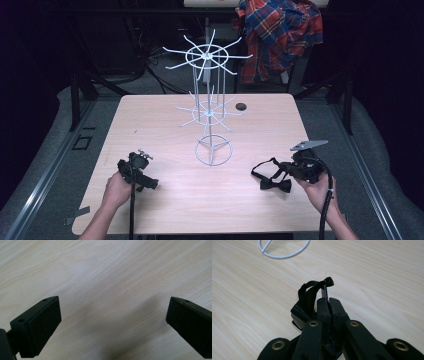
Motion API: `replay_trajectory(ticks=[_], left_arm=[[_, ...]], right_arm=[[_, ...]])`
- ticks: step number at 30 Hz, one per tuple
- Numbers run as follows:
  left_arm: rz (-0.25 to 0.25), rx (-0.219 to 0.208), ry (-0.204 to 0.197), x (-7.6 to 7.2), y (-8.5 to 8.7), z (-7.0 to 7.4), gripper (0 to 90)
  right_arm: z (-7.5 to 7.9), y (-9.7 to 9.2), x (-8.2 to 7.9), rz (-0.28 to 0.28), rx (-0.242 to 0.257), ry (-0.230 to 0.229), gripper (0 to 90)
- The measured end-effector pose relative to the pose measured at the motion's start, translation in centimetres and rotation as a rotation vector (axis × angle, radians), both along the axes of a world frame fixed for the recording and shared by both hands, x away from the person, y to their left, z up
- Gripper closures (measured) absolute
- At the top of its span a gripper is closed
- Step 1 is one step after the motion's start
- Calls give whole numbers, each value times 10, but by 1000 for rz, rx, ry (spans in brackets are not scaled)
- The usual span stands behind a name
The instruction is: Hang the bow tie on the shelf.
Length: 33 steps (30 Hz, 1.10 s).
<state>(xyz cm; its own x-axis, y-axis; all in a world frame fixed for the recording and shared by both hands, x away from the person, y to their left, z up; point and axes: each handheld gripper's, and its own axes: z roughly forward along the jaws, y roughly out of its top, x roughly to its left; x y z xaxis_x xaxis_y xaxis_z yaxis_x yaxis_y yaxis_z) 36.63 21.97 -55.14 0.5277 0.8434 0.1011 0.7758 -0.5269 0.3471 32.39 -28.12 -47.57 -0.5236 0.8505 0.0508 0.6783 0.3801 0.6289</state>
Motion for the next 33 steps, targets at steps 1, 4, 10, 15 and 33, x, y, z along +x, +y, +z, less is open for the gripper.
replay_trajectory(ticks=[1, 4, 10, 15, 33], left_arm=[[1, 0, 0, 0, 0, 0, 0], [0, 1, 1, 0, 1, 0, 0], [1, 0, 0, 0, 1, 0, 0], [0, -1, -3, 0, 1, 1, 0], [2, -11, -3, 1, 2, 1, 0]], right_arm=[[2, 1, 0, 6, 5, -4, 878], [8, 5, -1, 9, -2, -31, 878], [24, 5, -1, 12, 8, -83, 878], [33, 6, 3, 5, 24, -105, 878], [42, 27, 27, 27, 29, -128, 878]])
